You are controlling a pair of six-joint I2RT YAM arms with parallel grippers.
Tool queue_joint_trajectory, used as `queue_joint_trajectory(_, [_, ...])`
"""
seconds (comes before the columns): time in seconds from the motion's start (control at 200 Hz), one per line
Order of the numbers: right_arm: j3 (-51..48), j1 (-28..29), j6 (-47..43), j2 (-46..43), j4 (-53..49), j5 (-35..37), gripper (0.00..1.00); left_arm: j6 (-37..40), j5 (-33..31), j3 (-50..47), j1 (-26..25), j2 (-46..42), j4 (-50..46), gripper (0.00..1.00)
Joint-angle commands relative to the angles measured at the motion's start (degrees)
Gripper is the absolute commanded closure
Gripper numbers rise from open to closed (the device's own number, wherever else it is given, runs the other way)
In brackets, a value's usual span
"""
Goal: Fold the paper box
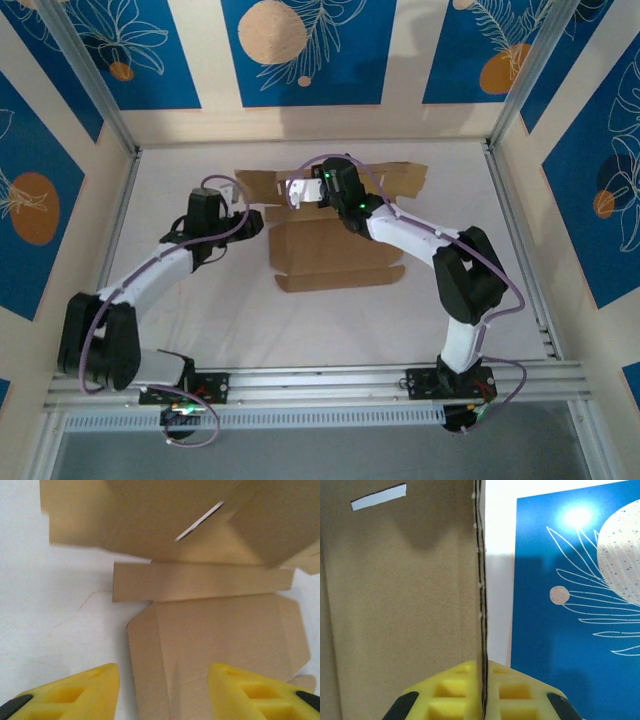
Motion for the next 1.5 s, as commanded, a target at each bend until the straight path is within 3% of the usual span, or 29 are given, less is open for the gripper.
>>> queue_joint_trajectory(0.0, [-1.4, -0.2, 1.0, -2.8, 2.2, -1.6, 1.0, -0.8, 0.9, -0.1, 0.3, 5.4, 5.6, 0.49])
queue_joint_trajectory(0.165, [-2.1, -0.2, 2.6, -3.7, -1.2, -2.4, 1.0, -1.1, -1.7, -0.3, 0.4, 10.8, 13.3, 0.45])
queue_joint_trajectory(0.34, [0.1, -0.5, 8.0, -3.1, -9.2, -3.6, 1.0, -0.2, 2.1, 0.2, 0.6, 17.5, 22.7, 0.42])
queue_joint_trajectory(0.68, [3.4, -1.5, 10.9, -0.9, -14.4, -5.6, 1.0, -2.1, 1.9, 4.1, 0.6, 25.8, 22.2, 0.31])
queue_joint_trajectory(1.296, [7.2, -1.6, 14.5, 1.5, -18.1, -5.6, 1.0, -16.7, 16.8, 6.5, 0.6, 33.6, 34.3, 0.43])
queue_joint_trajectory(1.496, [7.7, -1.5, 15.9, 1.3, -18.6, -5.9, 1.0, -18.9, 18.5, 5.9, 0.2, 33.0, 37.0, 0.47])
